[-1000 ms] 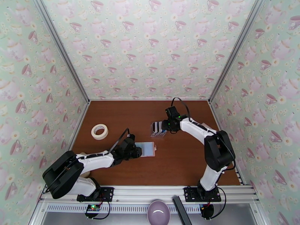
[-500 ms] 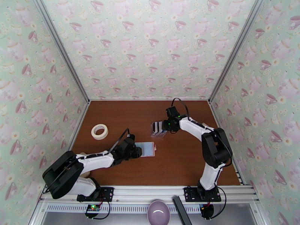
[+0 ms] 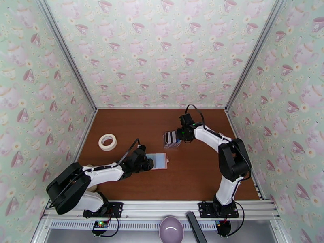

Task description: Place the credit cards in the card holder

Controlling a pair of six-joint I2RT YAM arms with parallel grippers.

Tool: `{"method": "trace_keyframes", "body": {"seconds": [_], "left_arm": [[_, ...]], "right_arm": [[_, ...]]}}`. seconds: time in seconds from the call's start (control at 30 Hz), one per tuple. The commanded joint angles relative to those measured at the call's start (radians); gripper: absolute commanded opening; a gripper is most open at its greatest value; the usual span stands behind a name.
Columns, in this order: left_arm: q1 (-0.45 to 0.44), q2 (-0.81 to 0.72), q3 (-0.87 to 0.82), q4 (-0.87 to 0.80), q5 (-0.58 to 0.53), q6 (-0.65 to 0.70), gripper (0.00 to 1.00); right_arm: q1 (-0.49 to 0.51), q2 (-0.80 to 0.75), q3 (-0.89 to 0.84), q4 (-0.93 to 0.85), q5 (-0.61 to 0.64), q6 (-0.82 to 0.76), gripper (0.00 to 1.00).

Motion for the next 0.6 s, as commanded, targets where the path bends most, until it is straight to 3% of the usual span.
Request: {"method": "trace_keyframes", "body": {"seconds": [0.0,0.23,0.37,0.57], "left_arm": [[-0.005,0.033,-0.007,-0.037,0.012,-0.01,0.45],[-0.007,0.049,0.003,-0.036,0.018,-0.006,0.46],[-0.008,0.053,0.0,-0.03,0.018,-0.009,0.46],[-0.01,0.063,-0.002,-0.022,0.02,-0.013,0.46]], "right_arm": [[-0.006,-0.034,0.033,-0.033,0.029,-0.018,0.39],[-0.006,-0.031,0.041,-0.038,0.016,-0.019,0.33],[-0.006,-0.017,0.047,-0.033,-0.014,-0.016,0.43],[-0.007,0.023,0.055,-0.011,-0.038,-0.006,0.44]]}}
